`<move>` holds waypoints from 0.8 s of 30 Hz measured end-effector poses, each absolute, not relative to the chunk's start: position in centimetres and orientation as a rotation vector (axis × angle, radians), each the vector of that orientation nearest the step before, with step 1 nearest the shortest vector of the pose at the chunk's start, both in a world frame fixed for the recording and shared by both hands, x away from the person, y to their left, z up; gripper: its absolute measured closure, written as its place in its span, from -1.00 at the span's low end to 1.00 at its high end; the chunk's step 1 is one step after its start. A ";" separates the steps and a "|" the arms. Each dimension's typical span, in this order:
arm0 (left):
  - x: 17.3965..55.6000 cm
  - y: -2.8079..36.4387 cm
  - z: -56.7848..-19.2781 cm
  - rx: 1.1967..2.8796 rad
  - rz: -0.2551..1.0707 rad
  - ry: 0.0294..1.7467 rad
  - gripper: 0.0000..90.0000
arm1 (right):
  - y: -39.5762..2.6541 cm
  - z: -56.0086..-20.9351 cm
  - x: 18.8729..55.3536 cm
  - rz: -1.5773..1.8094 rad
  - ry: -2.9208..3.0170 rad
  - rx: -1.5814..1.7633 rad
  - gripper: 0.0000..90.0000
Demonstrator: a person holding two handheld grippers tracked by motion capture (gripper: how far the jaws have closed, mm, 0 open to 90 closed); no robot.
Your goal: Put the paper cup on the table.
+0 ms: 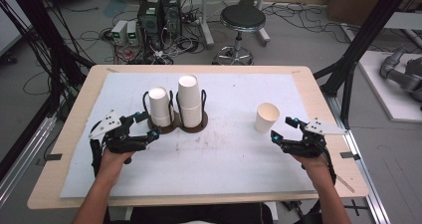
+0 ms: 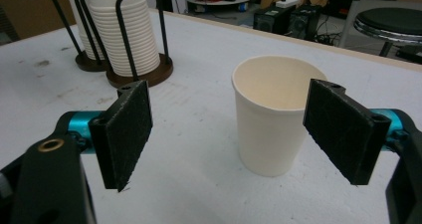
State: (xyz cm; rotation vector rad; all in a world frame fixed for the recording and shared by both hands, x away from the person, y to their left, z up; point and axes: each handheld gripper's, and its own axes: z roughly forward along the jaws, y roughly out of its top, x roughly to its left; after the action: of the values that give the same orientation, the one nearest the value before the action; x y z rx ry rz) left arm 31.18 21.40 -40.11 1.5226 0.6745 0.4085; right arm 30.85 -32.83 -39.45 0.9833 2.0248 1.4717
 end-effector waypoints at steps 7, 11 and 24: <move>30.8 21.8 -40.0 1.515 0.418 0.677 -0.53 | -32.5 -39.2 30.0 1.478 2.036 0.956 -0.56; 30.5 21.9 -39.9 1.511 0.423 0.674 -0.53 | -32.3 -39.2 29.8 1.477 2.035 0.956 -0.56; 30.2 22.2 -39.8 1.505 0.429 0.675 -0.53 | -31.9 -39.2 29.9 1.481 2.040 0.955 -0.56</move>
State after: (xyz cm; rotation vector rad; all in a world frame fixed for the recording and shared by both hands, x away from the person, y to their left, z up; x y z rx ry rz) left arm 30.21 22.23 -39.77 1.5051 0.6745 0.4290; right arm 29.85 -31.89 -39.25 0.9550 2.0399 1.4809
